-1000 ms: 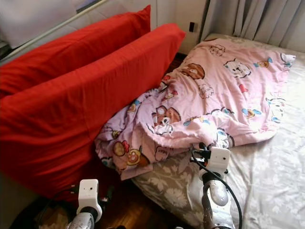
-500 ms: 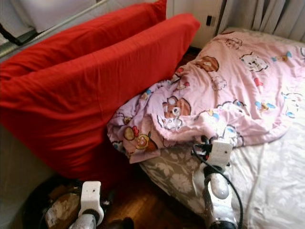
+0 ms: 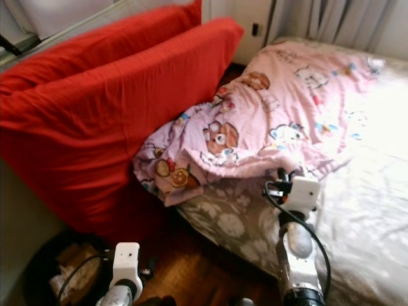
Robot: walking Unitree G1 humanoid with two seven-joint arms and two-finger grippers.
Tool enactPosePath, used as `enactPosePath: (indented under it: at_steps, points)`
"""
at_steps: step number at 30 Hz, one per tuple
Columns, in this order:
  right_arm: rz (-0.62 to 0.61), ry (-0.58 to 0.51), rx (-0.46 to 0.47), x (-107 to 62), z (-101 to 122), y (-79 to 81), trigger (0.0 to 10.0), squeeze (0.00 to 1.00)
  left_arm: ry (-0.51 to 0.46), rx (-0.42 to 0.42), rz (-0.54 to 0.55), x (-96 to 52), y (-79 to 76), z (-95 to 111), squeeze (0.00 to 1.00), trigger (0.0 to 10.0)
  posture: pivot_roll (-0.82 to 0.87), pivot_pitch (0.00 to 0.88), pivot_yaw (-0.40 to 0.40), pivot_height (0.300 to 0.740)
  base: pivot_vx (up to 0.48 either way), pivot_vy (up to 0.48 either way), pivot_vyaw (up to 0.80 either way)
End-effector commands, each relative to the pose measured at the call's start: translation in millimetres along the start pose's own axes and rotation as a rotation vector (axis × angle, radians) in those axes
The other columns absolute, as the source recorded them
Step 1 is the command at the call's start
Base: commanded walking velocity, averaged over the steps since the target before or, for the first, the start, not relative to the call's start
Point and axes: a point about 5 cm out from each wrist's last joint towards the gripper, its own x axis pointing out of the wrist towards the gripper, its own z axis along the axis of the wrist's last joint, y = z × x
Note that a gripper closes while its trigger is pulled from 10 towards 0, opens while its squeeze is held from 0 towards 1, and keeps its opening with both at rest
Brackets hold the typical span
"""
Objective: Clean up the room
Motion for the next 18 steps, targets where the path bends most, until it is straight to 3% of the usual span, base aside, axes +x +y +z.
enactPosePath:
  at_steps: [1, 12, 18]
  points:
    - [-0.004, -0.028, -0.015, 1.1, 6.3, 0.0, 10.0, 0.0, 0.027, -0.037, -0.001, -1.3, -4.8, -6.4, 0.0, 10.0, -0.06, 0.142, 0.042, 0.74, -0.266, 0.0, 0.0]
    - [-0.09, -0.044, -0.087, 1.3, 13.1, -12.4, 10.0, 0.0, 0.027, -0.043, -0.006, 0.6, -6.9, -6.7, 0.0, 10.0, -0.06, 0.143, 0.039, 0.74, -0.252, 0.0, 0.0]
    - [-0.136, -0.036, -0.102, -0.6, 11.8, -20.3, 10.0, 0.0, 0.028, -0.041, -0.005, 0.9, -6.5, -7.1, 0.0, 10.0, -0.06, 0.145, 0.039, 0.74, 0.0, 0.0, 0.0]
